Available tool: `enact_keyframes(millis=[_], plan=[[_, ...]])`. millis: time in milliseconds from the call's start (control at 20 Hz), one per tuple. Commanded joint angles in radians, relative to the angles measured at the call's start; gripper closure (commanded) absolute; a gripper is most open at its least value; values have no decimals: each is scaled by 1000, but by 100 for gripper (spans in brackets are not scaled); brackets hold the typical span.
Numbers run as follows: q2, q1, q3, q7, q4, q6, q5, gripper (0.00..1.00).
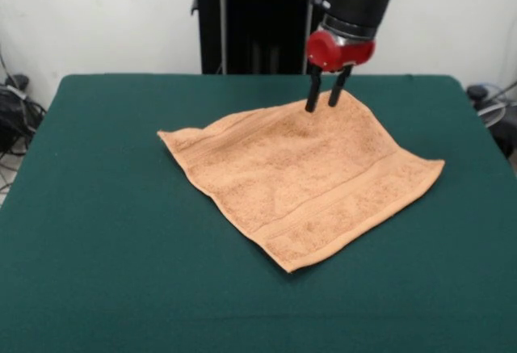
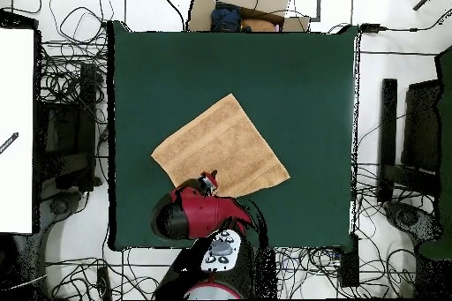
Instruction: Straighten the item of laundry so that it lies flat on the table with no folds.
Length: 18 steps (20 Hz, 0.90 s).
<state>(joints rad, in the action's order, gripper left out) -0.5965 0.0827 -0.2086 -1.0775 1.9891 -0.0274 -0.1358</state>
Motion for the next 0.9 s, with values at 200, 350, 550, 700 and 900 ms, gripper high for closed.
enact_keyframes(millis=[200, 350, 550, 700, 900], plan=[[44, -26, 54, -234, 33, 58, -6, 0], [61, -26, 51, -232, 42, 82, -17, 0], [99, -24, 42, -229, 52, 131, -36, 0], [135, -13, 28, -239, 52, 205, -44, 0], [143, -17, 25, -235, 64, 239, -53, 0]])
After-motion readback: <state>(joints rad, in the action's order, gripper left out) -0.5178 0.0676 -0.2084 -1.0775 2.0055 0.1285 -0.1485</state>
